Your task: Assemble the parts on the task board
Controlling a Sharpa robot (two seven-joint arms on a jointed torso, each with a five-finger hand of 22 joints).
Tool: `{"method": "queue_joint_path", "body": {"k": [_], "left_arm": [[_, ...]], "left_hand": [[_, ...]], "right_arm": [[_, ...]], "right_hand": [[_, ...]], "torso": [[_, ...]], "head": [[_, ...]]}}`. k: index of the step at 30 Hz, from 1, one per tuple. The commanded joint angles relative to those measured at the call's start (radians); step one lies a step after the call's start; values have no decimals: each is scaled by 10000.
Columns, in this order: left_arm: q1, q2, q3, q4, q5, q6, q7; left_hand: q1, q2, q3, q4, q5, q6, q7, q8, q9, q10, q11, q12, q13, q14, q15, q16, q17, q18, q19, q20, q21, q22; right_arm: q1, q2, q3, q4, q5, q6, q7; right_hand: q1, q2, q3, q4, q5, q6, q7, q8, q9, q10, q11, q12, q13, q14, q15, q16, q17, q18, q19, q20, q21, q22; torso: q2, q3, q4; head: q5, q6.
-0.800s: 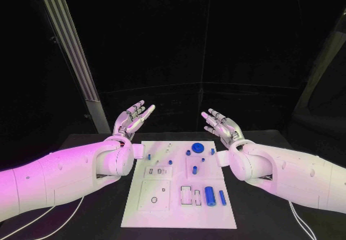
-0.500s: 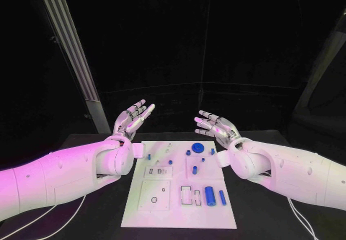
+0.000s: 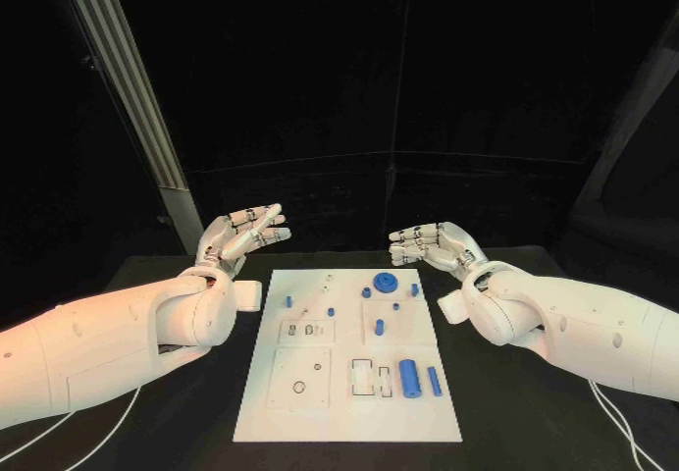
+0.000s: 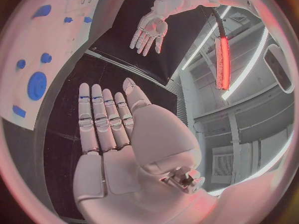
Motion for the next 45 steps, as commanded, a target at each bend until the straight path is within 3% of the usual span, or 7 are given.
{"method": "queue_joint_path", "body": {"k": [1,12,17,20,25,31,45], "left_arm": [[25,-103,8,192,-557,796,633],[24,-605,8,1204,-1150,1250,339],[24,-747,7,1651,-1200,1443,202],[24,-791,7,1837,-1210,1497,150],[24,-834,8,2049,-1217,1556,86],[25,-827,8,2161,-1218,1623,22],[28,-783,8,2168,-1216,1742,-68]], "left_hand": [[67,139,-13,-143,27,290,615,48,-14,292,-87,69,-28,305,-75,8,-11,112,282,-72,69,-29],[425,192,92,-820,38,852,317,24,-93,1364,-404,307,24,1164,-372,29,52,115,980,-342,136,-210],[392,198,87,-886,35,940,292,5,-96,1508,-441,334,30,1304,-417,50,95,113,1105,-386,151,-238],[386,200,86,-898,35,962,283,4,-95,1537,-450,339,31,1327,-425,53,103,113,1127,-394,153,-244],[380,204,85,-900,35,969,280,4,-95,1545,-453,341,31,1334,-428,53,106,112,1134,-397,153,-246],[333,200,66,-915,33,939,301,-45,-109,1478,-432,281,4,1346,-423,36,117,105,1161,-403,142,-268],[292,205,49,-954,34,898,329,-111,-117,1367,-398,191,-31,1305,-396,-24,119,94,1163,-393,103,-310]], "right_arm": [[66,-77,11,42,-1597,-42,19],[541,-156,23,-44,-6355,98,-1641],[786,-50,28,-79,-8462,233,-2576],[919,39,33,-54,-9505,297,-3041],[1143,258,40,-55,-10913,542,-3802],[1262,507,45,-125,-11971,891,-4538],[1301,675,49,-88,-12650,1859,-5007]], "right_hand": [[51,39,-13,-139,-60,227,7,-78,-24,236,-65,-108,-18,338,-111,-66,-5,55,346,-145,198,56],[121,200,147,-1119,-3,1539,-378,-84,-17,2074,-679,-269,-13,3078,-1062,356,41,8,2283,-1220,2802,1415],[-142,155,43,-1153,-185,1662,-474,-267,-34,2390,-831,-488,6,4325,-1307,805,144,41,2612,-1405,3770,1981],[-244,123,-20,-1135,-146,1788,-615,-378,-28,2589,-928,-641,1,4957,-1541,2607,1047,32,2885,-1598,4498,2412],[-298,54,-49,-1163,66,1811,-619,-687,-38,2424,-948,-750,4,4858,-1541,4518,2259,-178,3197,-1614,6412,4390],[-477,32,-200,-1199,-473,1452,-703,-733,-34,2007,-928,-726,24,4783,-1514,6820,4294,-608,4097,-1526,8959,7690],[-545,16,-352,-1125,-483,1268,-708,-732,-32,1736,-924,-688,30,4677,-1438,9236,6993,-926,4673,-1457,10507,9910]], "torso": [[204,10,32],[740,-1,208],[1023,-41,322],[1153,-51,356],[1323,-69,391],[1482,-98,480],[1664,-120,583]], "head": [[-74,20],[-239,111],[-311,262],[-340,359],[-429,468],[-552,547],[-631,467]]}}
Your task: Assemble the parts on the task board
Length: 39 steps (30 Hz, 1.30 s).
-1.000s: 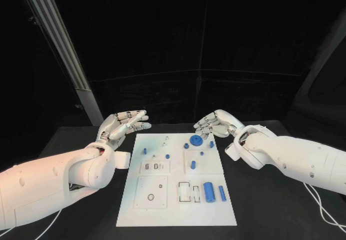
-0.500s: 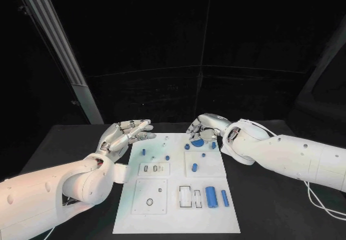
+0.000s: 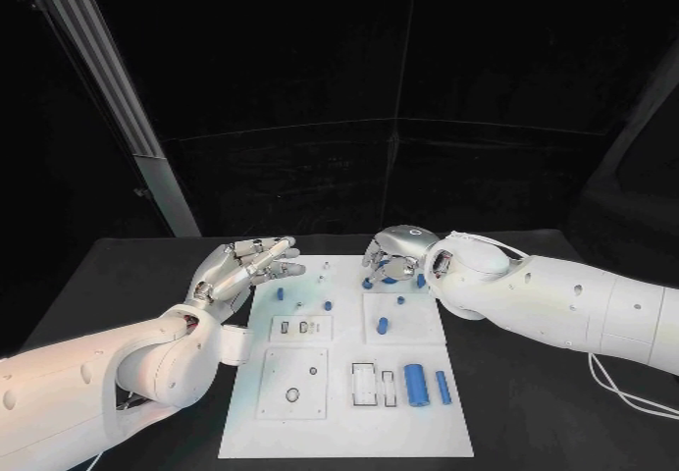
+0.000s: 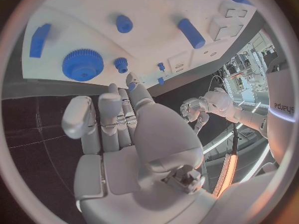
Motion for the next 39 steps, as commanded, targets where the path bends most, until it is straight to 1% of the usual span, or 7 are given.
{"method": "queue_joint_path", "body": {"k": [1,10,20,22,28,33,39], "left_arm": [[22,23,9,-3,-88,228,-3],[24,49,9,-57,-87,289,-57],[26,83,10,-75,-87,348,-114],[26,85,10,-69,-87,358,-128],[30,77,10,-94,-86,374,-215],[34,75,10,-121,-85,374,-291],[40,78,10,-139,-83,381,-370]], "left_hand": [[-48,4,-7,-72,35,-6,28,-46,-9,-61,18,-42,-13,0,25,-23,13,66,69,23,11,-17],[-57,7,-11,-79,34,-13,35,-58,-9,-79,25,-57,-17,-12,31,-38,12,65,66,27,2,-27],[-70,17,-15,-96,36,-39,56,-90,-12,-119,43,-90,-26,-29,43,-64,12,64,62,35,-17,-46],[-70,17,-15,-96,36,-39,56,-90,-12,-119,43,-90,-26,-29,43,-64,12,64,62,35,-17,-46],[-50,54,8,-127,42,-61,67,-118,-13,-147,55,-116,-29,-41,53,-88,13,63,61,43,-33,-64],[-29,95,36,-153,47,-74,73,-139,-12,-168,61,-136,-31,-46,58,-105,14,64,61,47,-45,-78],[-19,122,54,-164,49,-77,77,-148,-11,-176,63,-145,-31,-49,61,-113,15,65,62,50,-51,-85]], "right_arm": [[27,33,10,28,-535,682,-344],[28,158,11,-21,-599,899,-311],[27,303,11,-197,-605,1139,-308],[27,331,10,-250,-605,1219,-313],[26,379,9,-309,-605,1359,-309],[26,399,9,-331,-604,1227,-245],[26,448,9,-360,-604,1124,-182]], "right_hand": [[-69,-8,-72,-20,-46,-101,11,-18,9,-44,-12,43,20,174,77,403,484,-157,183,10,267,428],[-81,12,-102,-17,-49,-65,32,3,20,-57,14,39,24,175,104,861,1001,-227,337,31,546,858],[183,328,170,-60,168,-12,95,-11,12,-102,62,6,-1,105,143,1122,1223,-241,321,72,677,1010],[212,349,210,-63,193,-11,100,-13,10,-114,65,1,-4,95,150,1138,1232,-242,317,77,688,1022],[272,440,359,-61,184,72,109,11,19,-52,62,28,3,96,155,1282,1403,-263,359,91,768,1154],[402,595,659,-70,-11,216,93,31,26,53,36,38,1,77,139,1402,1506,-276,377,84,847,1267],[467,595,900,-69,-96,300,97,27,24,121,27,36,0,50,133,1455,1539,-285,379,78,894,1331]], "torso": [[66,-6,47],[93,-12,40],[132,-23,58],[133,-29,60],[142,-22,45],[144,-34,47],[153,-36,36]], "head": [[-16,-36],[35,-90],[23,-111],[3,-147],[40,-212],[49,-240],[45,-246]]}}
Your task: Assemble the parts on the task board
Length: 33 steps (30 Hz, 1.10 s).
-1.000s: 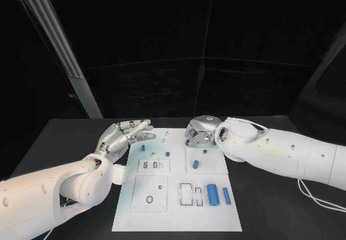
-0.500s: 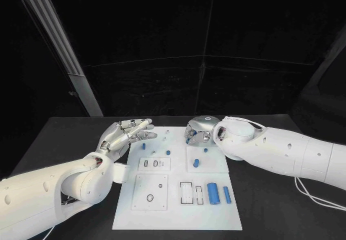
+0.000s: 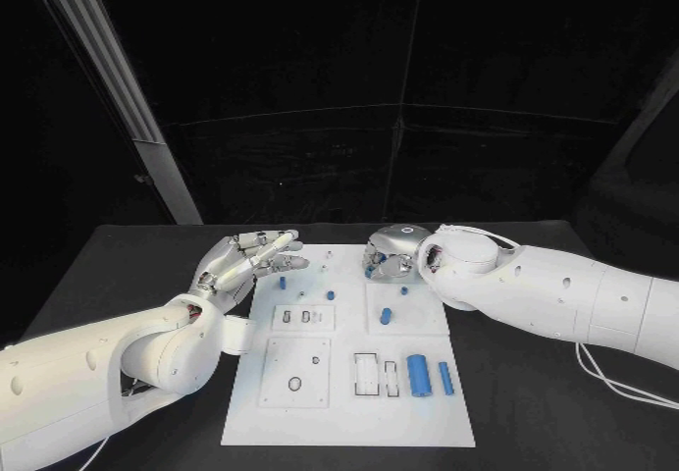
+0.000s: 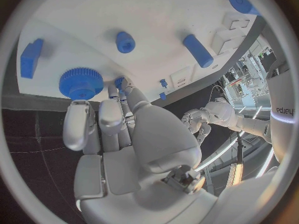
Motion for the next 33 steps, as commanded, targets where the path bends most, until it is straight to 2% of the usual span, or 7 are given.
{"method": "queue_joint_path", "body": {"k": [1,6,14,17,23,28,33], "left_arm": [[25,9,8,-2,-65,160,-93],[34,4,8,-8,-64,157,-128],[44,-22,8,-27,-31,166,-149],[47,-28,8,-40,16,173,-147],[50,-25,8,-43,81,187,-148],[50,-15,8,-30,109,214,-142],[51,14,8,-48,117,244,-140]], "left_hand": [[18,85,-2,-53,49,-77,77,-62,-14,-66,31,-58,-16,-11,24,-35,10,66,28,14,-51,-10],[21,93,4,-56,49,-79,78,-65,-14,-69,32,-61,-16,-12,25,-38,10,66,28,15,-53,-12],[21,93,4,-56,49,-79,78,-65,-14,-69,32,-61,-16,-12,25,-38,10,66,28,15,-53,-12],[25,117,18,-63,49,-81,81,-73,-13,-76,36,-68,-16,-17,28,-47,10,66,28,17,-59,-19],[25,117,18,-63,49,-81,81,-73,-13,-76,36,-68,-16,-17,28,-47,10,66,28,17,-59,-19],[25,117,18,-63,49,-81,81,-73,-13,-76,36,-68,-16,-17,28,-47,10,66,28,17,-59,-19],[29,124,24,-70,48,-83,81,-77,-13,-79,37,-72,-15,-19,29,-52,10,66,28,19,-63,-23]], "right_arm": [[20,40,3,-19,-74,-26,94],[20,61,3,-35,-74,-204,109],[19,-70,3,145,158,-1995,74],[20,-78,6,203,245,-2454,-92],[22,124,11,55,295,-2788,-253],[27,467,14,-301,330,-2942,-257],[45,878,16,-707,409,-2911,-193]], "right_hand": [[4,53,71,10,-35,67,11,29,12,75,-10,36,-2,54,59,51,15,-134,78,-2,32,25],[-51,1,272,21,-77,176,-4,37,16,166,-19,44,2,41,50,112,61,-140,79,-3,73,79],[-433,-150,521,69,-160,451,-14,71,36,420,-69,75,16,13,26,165,55,-156,107,-20,149,190],[-679,-228,557,113,-121,471,-22,41,27,432,-70,46,9,-20,25,118,-46,-151,86,-21,147,173],[-734,-240,579,118,-109,473,-24,33,25,434,-71,38,8,-21,24,127,-33,-156,100,-22,159,199],[-757,-243,616,106,-85,473,-28,24,22,428,-74,29,5,-16,22,144,-8,-158,107,-24,167,214],[-797,-255,639,107,-79,469,-23,17,19,424,-70,21,4,-8,22,171,33,-162,115,-24,175,230]], "torso": [[5,-7,-7],[12,-11,0],[11,-20,-3],[16,-25,1],[52,-22,26],[64,-33,28],[121,-51,92]], "head": [[-11,-12],[-6,-18],[11,62],[13,109],[25,192],[46,237],[33,249]]}}
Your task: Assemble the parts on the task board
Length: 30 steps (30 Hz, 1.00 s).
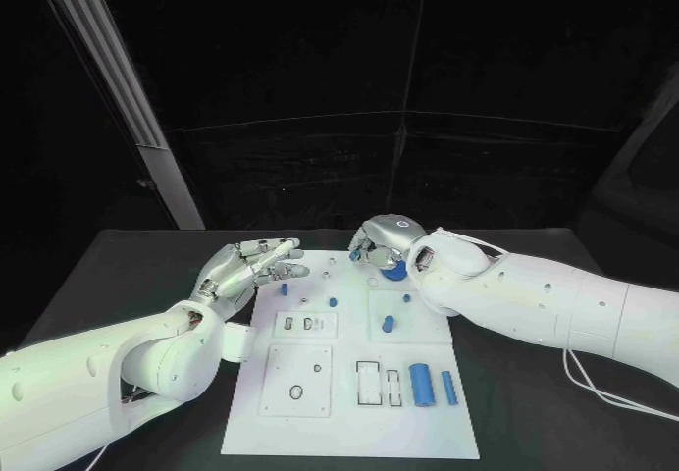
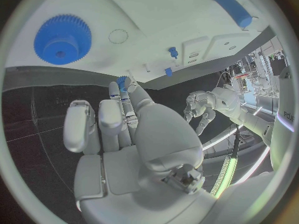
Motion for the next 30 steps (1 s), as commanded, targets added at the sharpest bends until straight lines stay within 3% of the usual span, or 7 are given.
{"method": "queue_joint_path", "body": {"k": [1,7,20,30], "left_arm": [[17,26,8,-10,49,184,35],[17,58,8,-46,51,203,37],[25,72,9,-51,52,212,33],[43,76,9,-53,52,235,25]], "left_hand": [[-9,87,-4,-42,48,-83,82,-39,-14,-43,1,-35,-10,-18,29,-52,14,65,29,18,-62,-14],[-9,87,-4,-42,48,-83,82,-39,-14,-43,1,-35,-10,-18,29,-52,14,65,29,18,-62,-14],[-4,95,3,-50,48,-84,81,-43,-13,-46,2,-38,-10,-21,31,-57,14,65,28,19,-66,-18],[6,109,16,-61,49,-84,81,-48,-12,-47,2,-42,-9,-25,32,-64,14,65,27,21,-71,-24]], "right_arm": [[36,244,9,-239,126,-329,2],[43,704,9,-640,157,-188,1],[44,1201,9,-1043,166,103,7],[44,1395,8,-1278,130,576,-132]], "right_hand": [[-143,11,78,12,37,37,8,-22,-6,37,2,-59,-15,-7,23,58,42,-163,82,12,61,26],[-203,-6,104,18,34,32,10,-30,-9,33,5,-65,-15,1,26,82,73,-167,91,13,71,44],[-291,-39,145,23,30,15,14,-43,-14,15,11,-77,-17,4,31,92,68,-174,112,16,90,83],[-379,-68,188,31,-43,7,15,-47,-16,6,14,-79,-16,4,35,101,61,-175,112,20,96,87]], "torso": [[48,-18,56],[91,-32,107],[127,-56,121],[131,-47,101]], "head": [[-8,2],[-31,31],[6,38],[44,-4]]}}
